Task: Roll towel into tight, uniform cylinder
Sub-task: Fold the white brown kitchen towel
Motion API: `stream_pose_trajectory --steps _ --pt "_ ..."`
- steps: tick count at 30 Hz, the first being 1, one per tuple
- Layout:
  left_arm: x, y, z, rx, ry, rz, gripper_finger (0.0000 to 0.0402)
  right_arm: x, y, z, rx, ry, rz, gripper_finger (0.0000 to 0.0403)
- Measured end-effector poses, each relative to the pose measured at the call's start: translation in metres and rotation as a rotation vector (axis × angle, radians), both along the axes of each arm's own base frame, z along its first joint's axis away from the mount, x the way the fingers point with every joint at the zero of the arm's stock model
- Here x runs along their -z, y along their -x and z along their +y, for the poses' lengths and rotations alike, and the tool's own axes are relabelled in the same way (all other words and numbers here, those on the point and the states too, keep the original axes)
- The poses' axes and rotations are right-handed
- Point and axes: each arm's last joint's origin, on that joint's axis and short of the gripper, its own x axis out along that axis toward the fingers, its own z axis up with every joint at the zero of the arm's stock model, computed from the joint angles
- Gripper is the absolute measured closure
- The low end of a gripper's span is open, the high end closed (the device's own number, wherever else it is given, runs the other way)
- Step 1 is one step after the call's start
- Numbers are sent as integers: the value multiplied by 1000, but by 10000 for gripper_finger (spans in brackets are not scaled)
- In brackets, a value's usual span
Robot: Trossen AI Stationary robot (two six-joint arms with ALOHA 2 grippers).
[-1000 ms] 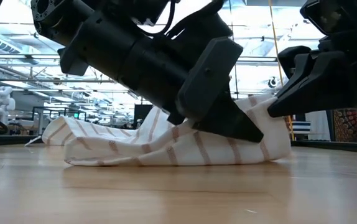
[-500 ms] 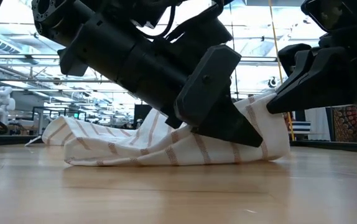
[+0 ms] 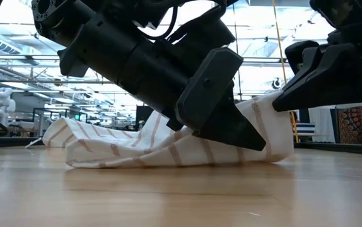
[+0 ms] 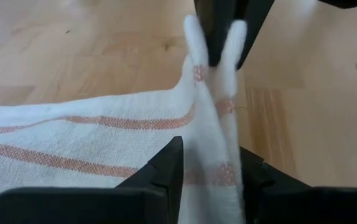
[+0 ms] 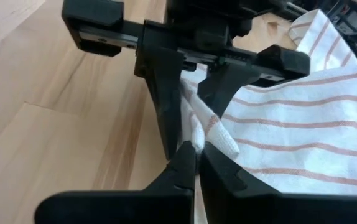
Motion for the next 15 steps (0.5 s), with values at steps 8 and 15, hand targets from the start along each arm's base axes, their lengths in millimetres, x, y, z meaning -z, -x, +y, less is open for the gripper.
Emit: stream_pose_trajectory --steps 8,15 --pt "1 0 0 2 -8 10 309 -1 0 0 -1 -2 0 401" --pt "2 1 1 2 -13 24 313 -1 2 3 -18 -4 3 401"
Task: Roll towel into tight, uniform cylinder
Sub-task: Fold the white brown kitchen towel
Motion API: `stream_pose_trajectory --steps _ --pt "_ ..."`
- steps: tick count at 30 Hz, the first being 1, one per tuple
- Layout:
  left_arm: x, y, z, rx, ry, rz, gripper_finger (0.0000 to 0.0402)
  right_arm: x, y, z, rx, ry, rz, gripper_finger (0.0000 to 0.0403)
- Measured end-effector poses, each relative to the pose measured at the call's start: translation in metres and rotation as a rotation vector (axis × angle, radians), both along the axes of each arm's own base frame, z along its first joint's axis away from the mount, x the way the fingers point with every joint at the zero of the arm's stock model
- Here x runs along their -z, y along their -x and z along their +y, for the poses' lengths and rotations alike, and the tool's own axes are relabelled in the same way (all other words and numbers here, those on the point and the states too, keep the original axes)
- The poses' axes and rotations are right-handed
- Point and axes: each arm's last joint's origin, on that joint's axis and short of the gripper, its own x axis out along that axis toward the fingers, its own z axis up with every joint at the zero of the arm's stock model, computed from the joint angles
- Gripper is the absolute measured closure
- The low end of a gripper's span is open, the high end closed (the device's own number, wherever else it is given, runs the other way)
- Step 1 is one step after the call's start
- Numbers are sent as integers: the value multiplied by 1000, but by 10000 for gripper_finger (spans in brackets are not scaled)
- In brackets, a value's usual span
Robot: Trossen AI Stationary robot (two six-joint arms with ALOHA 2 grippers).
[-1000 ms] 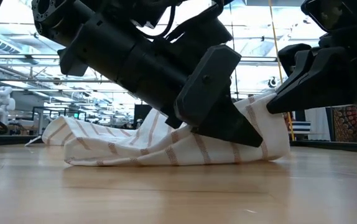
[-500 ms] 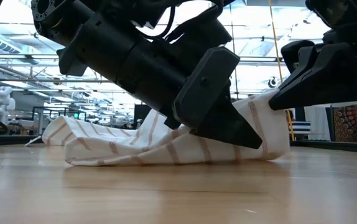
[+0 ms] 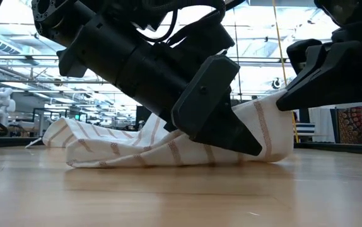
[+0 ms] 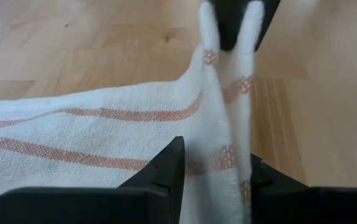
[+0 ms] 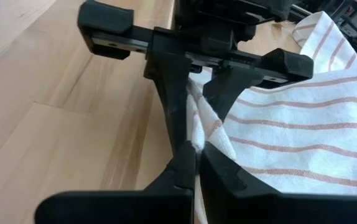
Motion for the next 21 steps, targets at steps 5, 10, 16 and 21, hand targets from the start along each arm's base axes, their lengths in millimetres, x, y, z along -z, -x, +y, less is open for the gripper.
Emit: stream_pose_trajectory --steps 5,10,16,21 --pt "0 0 0 1 0 0 313 0 2 2 -6 0 0 401" --pt "0 0 -1 17 -20 2 313 2 4 2 -3 18 21 401" --pt "0 1 -3 20 -22 -2 337 3 4 1 -2 25 31 393" --pt "0 1 -3 21 -25 -2 375 3 4 1 -2 24 32 387"
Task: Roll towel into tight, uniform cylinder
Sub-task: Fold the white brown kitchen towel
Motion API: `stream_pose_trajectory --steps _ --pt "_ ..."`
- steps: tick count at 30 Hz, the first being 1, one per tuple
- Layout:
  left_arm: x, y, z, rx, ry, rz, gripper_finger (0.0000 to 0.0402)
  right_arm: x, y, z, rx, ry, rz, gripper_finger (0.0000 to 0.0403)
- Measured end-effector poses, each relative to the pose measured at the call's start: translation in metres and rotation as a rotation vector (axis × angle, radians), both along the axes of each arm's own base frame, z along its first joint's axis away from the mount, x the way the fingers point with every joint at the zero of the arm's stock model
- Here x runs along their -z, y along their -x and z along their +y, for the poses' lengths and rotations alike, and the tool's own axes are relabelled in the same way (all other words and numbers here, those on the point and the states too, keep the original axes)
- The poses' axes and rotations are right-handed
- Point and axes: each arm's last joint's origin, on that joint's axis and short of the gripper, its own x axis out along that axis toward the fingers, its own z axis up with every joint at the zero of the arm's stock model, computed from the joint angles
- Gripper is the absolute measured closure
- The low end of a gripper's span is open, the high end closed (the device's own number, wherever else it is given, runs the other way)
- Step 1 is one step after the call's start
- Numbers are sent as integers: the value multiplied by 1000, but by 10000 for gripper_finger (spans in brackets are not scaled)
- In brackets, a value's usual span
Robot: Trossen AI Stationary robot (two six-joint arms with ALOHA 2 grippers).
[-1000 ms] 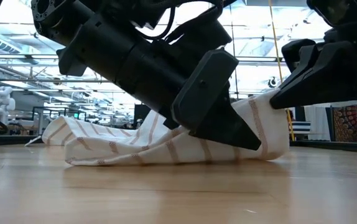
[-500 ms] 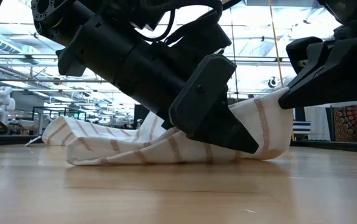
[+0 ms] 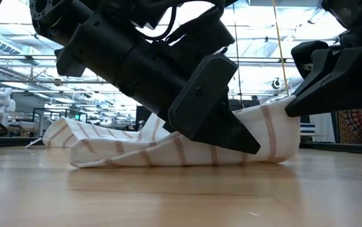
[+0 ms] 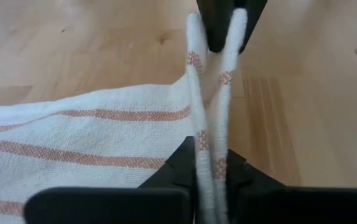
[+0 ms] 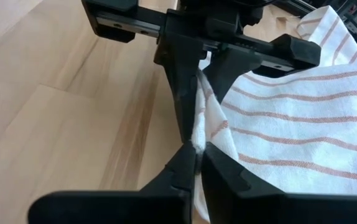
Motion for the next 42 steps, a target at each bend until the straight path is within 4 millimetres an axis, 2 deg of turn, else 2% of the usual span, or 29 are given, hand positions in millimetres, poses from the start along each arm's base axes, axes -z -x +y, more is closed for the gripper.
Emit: stream_pose_trajectory --steps 3,8,17,22,28,33,42 --pt "0 0 0 7 -13 -2 393 0 0 0 0 2 2 386" --pt "0 0 0 2 -15 -4 394 2 7 4 -18 8 34 365" --pt "-1 0 0 2 -12 -10 398 -8 27 3 89 -88 71 269" --pt "-2 -1 0 2 -9 -19 398 -8 23 2 113 -57 20 212" --pt "-4 -2 -1 2 0 -41 399 -9 11 2 108 -97 -36 146" --pt "-4 -2 -1 1 -1 -41 399 -10 10 3 88 -80 -40 153" --pt "-5 -3 -1 1 7 -60 400 -9 6 -1 62 -112 -5 226"
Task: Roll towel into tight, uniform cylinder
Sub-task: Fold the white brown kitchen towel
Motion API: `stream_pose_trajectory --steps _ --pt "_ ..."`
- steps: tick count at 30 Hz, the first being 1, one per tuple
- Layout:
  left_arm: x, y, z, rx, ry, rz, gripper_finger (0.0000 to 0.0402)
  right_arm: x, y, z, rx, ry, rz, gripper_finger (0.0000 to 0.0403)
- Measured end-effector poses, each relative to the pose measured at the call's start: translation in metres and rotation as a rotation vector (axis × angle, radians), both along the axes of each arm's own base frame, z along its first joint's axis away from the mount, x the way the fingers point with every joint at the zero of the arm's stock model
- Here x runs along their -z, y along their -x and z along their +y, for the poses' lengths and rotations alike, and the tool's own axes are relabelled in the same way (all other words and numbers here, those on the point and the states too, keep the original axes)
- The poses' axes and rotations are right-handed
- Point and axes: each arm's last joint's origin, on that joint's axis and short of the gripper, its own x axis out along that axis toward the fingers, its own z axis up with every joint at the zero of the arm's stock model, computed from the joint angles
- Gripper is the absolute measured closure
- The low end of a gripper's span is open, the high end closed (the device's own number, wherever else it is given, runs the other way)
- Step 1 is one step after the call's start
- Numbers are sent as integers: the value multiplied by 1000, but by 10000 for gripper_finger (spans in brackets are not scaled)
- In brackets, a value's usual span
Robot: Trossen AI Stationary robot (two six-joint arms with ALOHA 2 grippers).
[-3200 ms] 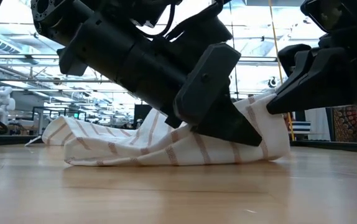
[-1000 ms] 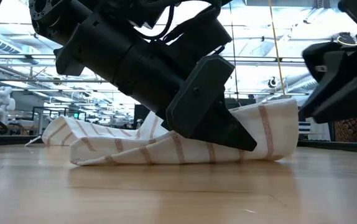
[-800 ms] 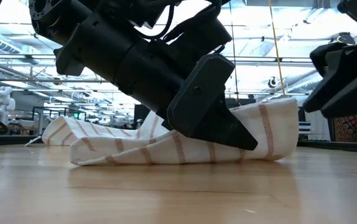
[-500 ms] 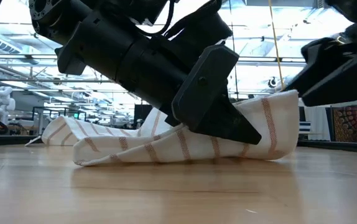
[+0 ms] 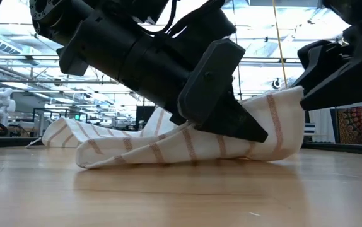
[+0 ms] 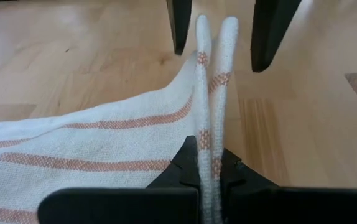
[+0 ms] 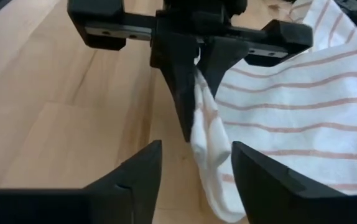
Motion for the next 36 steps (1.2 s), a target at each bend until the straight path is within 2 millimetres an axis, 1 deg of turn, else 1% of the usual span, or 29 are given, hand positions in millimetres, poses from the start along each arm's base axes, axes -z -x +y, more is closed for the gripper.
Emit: stream_pose_trajectory --steps 8,31,33,36 --pt "0 0 0 0 -1 4 400 -3 -4 -1 -8 1 -26 264" --pt "0 0 0 0 -1 3 400 -1 -3 -2 -16 28 -9 381" --pt "0 0 0 0 0 3 396 -1 -3 -2 -16 28 -9 388" --pt "0 0 0 -1 0 3 379 -1 -3 -2 -16 28 -9 395"
